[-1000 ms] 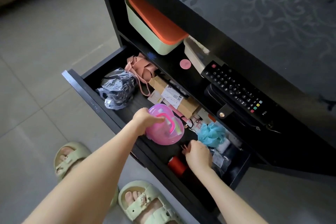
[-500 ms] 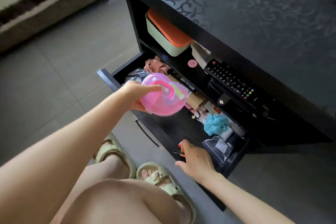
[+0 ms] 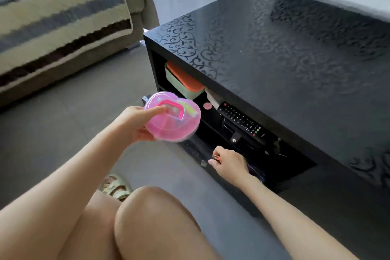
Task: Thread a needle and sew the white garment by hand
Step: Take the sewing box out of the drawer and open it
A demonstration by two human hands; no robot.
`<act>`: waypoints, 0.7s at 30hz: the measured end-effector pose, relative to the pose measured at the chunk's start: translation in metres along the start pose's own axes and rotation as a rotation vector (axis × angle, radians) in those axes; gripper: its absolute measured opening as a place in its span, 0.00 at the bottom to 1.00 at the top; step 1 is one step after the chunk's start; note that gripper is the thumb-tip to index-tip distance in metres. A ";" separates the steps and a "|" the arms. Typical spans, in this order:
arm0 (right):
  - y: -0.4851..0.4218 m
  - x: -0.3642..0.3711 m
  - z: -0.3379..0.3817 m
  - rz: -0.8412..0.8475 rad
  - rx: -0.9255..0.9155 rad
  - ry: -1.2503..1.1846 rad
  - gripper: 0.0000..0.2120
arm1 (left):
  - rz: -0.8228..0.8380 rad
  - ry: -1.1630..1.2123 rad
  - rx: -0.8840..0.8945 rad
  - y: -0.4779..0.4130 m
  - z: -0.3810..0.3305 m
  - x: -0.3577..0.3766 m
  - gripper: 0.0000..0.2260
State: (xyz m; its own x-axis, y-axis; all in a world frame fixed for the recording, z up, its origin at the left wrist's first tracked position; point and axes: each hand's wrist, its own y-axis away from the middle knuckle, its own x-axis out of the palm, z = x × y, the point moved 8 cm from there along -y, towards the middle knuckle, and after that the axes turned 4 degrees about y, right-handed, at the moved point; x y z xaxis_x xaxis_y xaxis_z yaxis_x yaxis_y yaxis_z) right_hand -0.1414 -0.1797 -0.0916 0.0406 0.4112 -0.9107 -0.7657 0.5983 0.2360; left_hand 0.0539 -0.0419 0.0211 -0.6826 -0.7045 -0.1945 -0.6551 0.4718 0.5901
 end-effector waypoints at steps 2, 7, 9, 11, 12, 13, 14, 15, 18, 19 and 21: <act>0.013 -0.045 0.009 -0.213 -0.027 -0.122 0.07 | 0.014 0.012 0.029 0.012 -0.013 0.008 0.15; 0.054 -0.158 0.013 -0.610 -0.107 -0.499 0.05 | 0.043 0.018 0.120 0.039 -0.050 0.033 0.12; 0.064 -0.189 0.009 -0.647 -0.081 -0.604 0.09 | 0.070 0.014 0.150 0.046 -0.063 0.048 0.13; 0.070 -0.211 0.002 -0.596 -0.022 -0.662 0.17 | 0.101 0.018 0.170 0.052 -0.075 0.067 0.16; 0.071 -0.217 -0.004 -0.555 0.011 -0.674 0.21 | 0.121 0.013 0.180 0.055 -0.081 0.078 0.17; 0.069 -0.220 -0.009 -0.508 0.037 -0.686 0.23 | 0.142 0.007 0.186 0.057 -0.087 0.090 0.17; 0.066 -0.222 -0.015 -0.464 0.051 -0.709 0.24 | 0.157 0.006 0.187 0.059 -0.091 0.101 0.18; 0.062 -0.223 -0.020 -0.429 0.060 -0.748 0.24 | 0.166 0.007 0.184 0.059 -0.095 0.112 0.18; 0.051 -0.233 -0.035 -0.389 0.053 -0.875 0.13 | 0.173 0.038 0.158 0.053 -0.107 0.142 0.23; 0.048 -0.238 -0.042 -0.392 0.068 -0.899 0.08 | 0.173 0.049 0.143 0.049 -0.110 0.151 0.26; 0.039 -0.245 -0.060 -0.428 0.121 -0.928 0.15 | 0.179 0.107 0.106 0.040 -0.114 0.168 0.27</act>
State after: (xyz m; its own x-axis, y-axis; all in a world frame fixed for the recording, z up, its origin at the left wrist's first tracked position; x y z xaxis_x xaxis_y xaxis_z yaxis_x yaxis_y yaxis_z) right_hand -0.2195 -0.2986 0.1198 0.8140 0.4861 -0.3179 -0.5029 0.8637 0.0329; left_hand -0.0498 -0.2017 0.1014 -0.7568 -0.6536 -0.0068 -0.5607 0.6437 0.5208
